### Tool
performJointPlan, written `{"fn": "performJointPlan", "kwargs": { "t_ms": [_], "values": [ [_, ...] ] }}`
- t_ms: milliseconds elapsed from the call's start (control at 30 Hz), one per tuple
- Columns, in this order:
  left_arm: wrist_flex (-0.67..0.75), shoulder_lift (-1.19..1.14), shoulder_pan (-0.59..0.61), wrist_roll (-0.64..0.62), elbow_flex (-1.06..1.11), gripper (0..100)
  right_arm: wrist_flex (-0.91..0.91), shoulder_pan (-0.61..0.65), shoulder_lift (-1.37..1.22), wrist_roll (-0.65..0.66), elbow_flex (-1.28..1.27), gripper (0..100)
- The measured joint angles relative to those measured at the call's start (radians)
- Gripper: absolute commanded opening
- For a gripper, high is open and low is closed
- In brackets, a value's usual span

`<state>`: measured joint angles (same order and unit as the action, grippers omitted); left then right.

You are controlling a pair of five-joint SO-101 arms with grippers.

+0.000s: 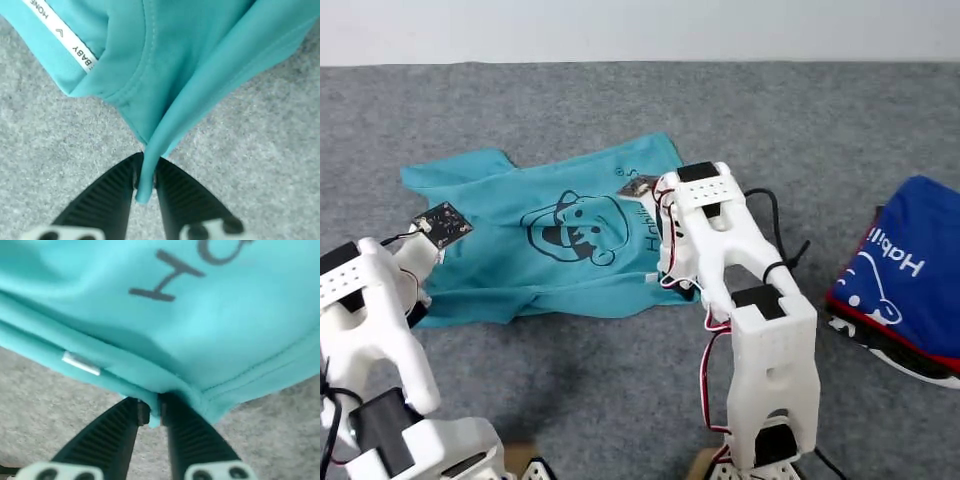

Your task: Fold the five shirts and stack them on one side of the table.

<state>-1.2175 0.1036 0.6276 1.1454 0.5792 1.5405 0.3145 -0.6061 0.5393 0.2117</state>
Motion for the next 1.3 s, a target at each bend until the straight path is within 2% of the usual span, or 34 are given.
{"fn": "performJointPlan", "kwargs": {
  "t_ms": [167, 267, 367, 500, 733, 967, 1100, 1300],
  "values": [
    [0.0, 0.0, 0.0, 0.0, 0.0, 0, 0.015, 0.002, 0.0, 0.003, 0.003, 1.1],
    [-0.003, 0.0, 0.0, -0.003, -0.029, 0, 0.091, 0.003, -0.002, 0.006, 0.061, 1.1],
    [-0.063, 0.0, 0.0, -0.044, -0.124, 0, 0.192, 0.003, -0.002, 0.032, 0.184, 1.1],
    [-0.193, 0.0, -0.006, -0.104, -0.342, 0, 0.213, -0.012, 0.087, 0.068, 0.316, 1.1],
    [-0.342, 0.0, -0.08, -0.244, -0.796, 0, 0.213, -0.034, 0.402, 0.193, 0.347, 1.1],
    [-0.356, 0.0, -0.16, -0.4, -1.227, 0, 0.206, -0.129, 0.706, 0.284, 0.347, 1.2],
    [-0.356, 0.0, -0.167, -0.48, -1.453, 0, 0.169, -0.189, 0.873, 0.33, 0.347, 1.2],
    [-0.423, 0.002, -0.167, -0.511, -1.743, 0, 0.15, -0.276, 1.099, 0.4, 0.348, 1.2]
  ]
}}
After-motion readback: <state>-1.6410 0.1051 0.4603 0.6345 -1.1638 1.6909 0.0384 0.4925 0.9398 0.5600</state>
